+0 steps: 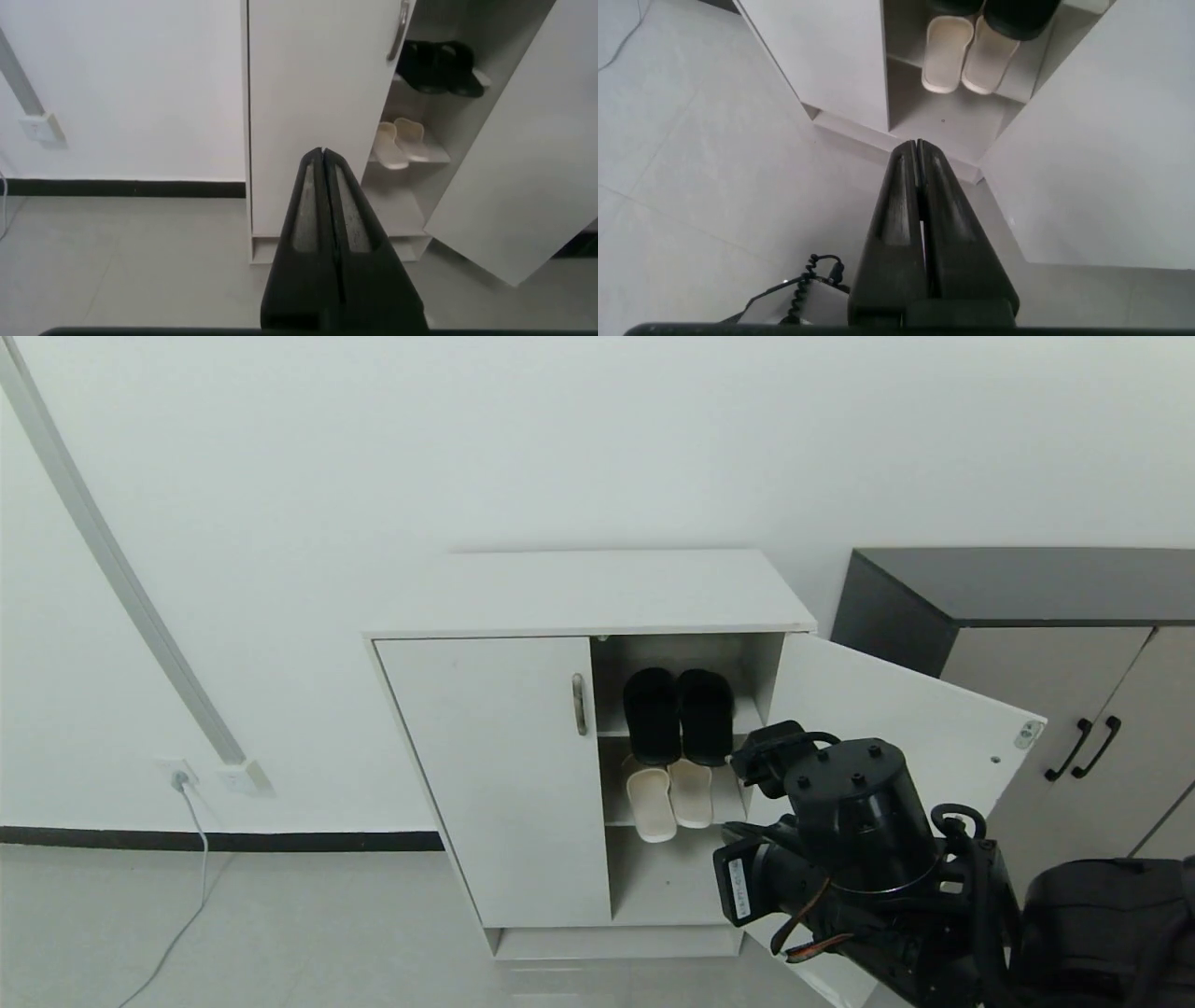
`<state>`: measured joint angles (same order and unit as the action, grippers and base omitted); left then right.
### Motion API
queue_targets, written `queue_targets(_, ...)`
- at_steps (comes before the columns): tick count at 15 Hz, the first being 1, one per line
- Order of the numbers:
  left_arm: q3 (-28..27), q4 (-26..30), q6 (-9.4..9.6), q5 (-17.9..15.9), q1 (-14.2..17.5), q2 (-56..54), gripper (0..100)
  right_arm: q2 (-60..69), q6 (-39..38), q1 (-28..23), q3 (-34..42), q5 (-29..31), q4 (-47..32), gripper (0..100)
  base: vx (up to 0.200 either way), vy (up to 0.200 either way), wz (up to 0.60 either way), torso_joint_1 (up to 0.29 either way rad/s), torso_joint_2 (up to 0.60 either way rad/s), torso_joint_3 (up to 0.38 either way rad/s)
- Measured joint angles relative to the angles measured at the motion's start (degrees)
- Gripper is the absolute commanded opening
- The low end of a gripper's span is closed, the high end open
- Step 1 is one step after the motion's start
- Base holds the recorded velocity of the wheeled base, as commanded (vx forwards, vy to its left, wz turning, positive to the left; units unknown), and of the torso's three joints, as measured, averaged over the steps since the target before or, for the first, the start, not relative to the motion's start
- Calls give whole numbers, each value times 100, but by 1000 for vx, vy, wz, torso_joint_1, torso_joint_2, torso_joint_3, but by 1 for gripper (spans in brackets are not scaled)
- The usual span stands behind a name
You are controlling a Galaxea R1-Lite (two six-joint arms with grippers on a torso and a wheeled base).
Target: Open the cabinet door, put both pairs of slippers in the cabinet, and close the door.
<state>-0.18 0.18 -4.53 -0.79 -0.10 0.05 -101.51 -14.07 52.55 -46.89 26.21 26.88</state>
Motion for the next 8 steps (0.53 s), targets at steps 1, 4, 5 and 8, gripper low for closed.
queue_targets(1,0,0,-2,0,0,0,0,0,0,-5,4,0,0,0,0,0,0,217,-540,-315)
queue_targets(4,0,0,0,0,0,0,0,0,1,-10,4,-2,-1,0,0,0,0,230,-543,-317)
queue_targets(5,0,0,-2,1,0,0,0,0,1,-10,4,0,0,0,0,0,0,242,-554,-320)
queue_targets(8,0,0,0,0,0,0,0,0,24,-10,20,0,5,0,0,0,0,253,-582,-333)
